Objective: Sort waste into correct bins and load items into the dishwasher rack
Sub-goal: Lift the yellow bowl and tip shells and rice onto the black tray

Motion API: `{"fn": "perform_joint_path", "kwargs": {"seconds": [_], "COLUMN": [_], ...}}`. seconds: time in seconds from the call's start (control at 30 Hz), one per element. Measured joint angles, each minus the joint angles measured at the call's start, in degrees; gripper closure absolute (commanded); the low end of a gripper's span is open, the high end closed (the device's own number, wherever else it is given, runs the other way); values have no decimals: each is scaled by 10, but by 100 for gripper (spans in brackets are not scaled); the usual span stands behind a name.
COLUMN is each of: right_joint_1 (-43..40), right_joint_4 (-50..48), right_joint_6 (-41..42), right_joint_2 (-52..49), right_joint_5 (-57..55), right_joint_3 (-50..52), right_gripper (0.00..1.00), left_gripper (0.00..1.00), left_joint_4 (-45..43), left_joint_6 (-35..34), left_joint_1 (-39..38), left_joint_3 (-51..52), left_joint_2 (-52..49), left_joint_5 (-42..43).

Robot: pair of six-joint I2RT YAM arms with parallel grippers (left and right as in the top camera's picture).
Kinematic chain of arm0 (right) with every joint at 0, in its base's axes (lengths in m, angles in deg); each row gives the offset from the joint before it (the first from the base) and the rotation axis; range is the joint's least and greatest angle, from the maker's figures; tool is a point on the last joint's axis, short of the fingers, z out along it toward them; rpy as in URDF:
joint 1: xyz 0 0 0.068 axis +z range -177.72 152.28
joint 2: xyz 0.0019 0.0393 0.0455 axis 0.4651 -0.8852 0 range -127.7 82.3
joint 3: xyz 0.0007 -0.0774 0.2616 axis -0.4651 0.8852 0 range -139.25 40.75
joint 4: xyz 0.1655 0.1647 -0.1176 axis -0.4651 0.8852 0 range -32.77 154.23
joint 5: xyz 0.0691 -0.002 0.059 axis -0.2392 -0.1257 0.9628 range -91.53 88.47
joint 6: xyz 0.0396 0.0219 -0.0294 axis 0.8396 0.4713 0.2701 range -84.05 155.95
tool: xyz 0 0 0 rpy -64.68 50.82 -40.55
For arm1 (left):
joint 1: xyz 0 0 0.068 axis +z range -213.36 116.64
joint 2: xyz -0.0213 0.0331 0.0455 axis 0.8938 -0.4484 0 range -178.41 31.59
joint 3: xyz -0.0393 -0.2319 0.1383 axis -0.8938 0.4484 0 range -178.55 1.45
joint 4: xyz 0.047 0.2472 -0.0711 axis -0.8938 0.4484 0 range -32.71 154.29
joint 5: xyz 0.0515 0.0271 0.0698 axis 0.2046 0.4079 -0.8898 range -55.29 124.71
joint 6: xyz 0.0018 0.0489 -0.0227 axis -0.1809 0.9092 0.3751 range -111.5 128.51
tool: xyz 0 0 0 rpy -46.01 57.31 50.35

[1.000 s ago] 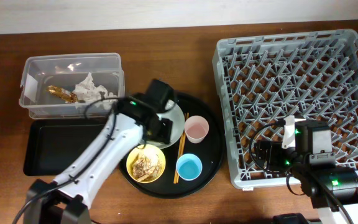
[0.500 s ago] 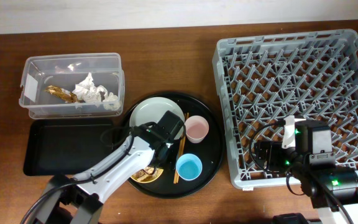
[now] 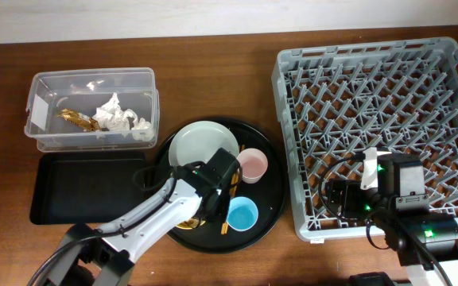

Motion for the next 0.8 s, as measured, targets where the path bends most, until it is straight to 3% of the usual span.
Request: {"fn": "perform_joint_path", "kwargs": {"seconds": [0.1, 0.3, 0.43, 0.63, 0.7, 0.8], "right_joint_1": [0, 0, 0, 0, 0, 0], "right_joint_4": [0, 0, 0, 0, 0, 0], "right_joint_6": [0, 0, 0, 0, 0, 0], "right_joint_2": [0, 0, 0, 0, 0, 0], "right_joint_5": [0, 0, 0, 0, 0, 0], "right_joint_3": [0, 0, 0, 0, 0, 0], "right_gripper": [1, 1, 1, 1, 1, 1], "left_gripper": [100, 100, 100, 100, 100, 100], "left_joint_4": [0, 4, 62, 66, 55, 53], "left_joint_6": [-1, 4, 17, 115, 166, 214], "left_joint_1": [0, -1, 26, 224, 343, 441], "left_joint_3": [8, 6, -14, -36, -36, -36], "left_joint_2": [0, 15, 80, 169, 169, 165], "left_joint_5": [-1, -23, -20, 64, 139, 229]}}
